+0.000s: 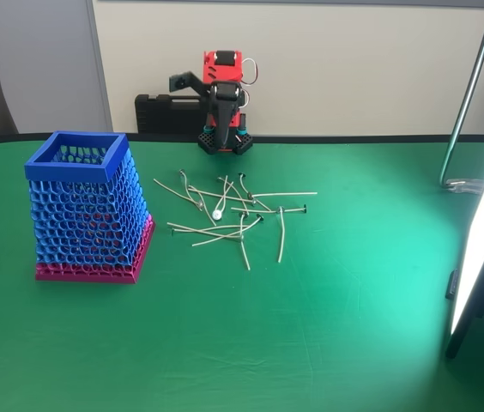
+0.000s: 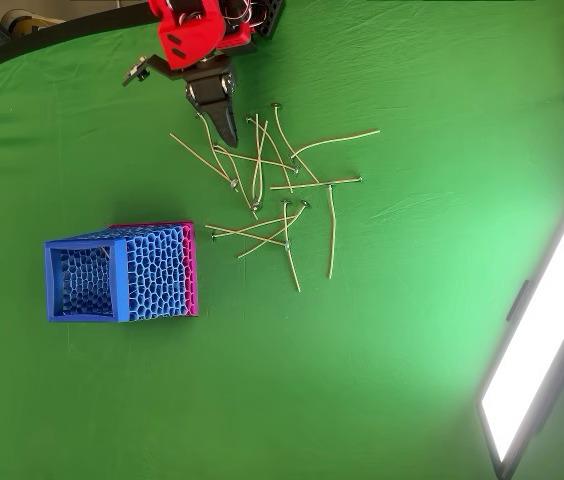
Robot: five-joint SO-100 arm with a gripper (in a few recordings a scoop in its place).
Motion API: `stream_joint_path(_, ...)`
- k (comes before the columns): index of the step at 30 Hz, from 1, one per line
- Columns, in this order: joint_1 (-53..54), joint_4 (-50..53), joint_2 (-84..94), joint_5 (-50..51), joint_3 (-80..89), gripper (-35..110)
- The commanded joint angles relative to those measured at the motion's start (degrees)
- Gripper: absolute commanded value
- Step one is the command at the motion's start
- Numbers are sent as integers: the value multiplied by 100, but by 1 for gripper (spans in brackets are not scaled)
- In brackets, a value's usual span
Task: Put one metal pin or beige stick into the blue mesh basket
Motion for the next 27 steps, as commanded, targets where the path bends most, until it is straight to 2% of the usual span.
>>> stream_joint_path(1, -44, 88, -413, -44, -703, 0)
stream_joint_path(14, 193, 53, -3568, -246, -3349, 0)
stream_joint_path(18, 290, -220, -4201, -281, -3727, 0)
stream_joint_path(27, 343, -132, -5511, -167, -4658, 0)
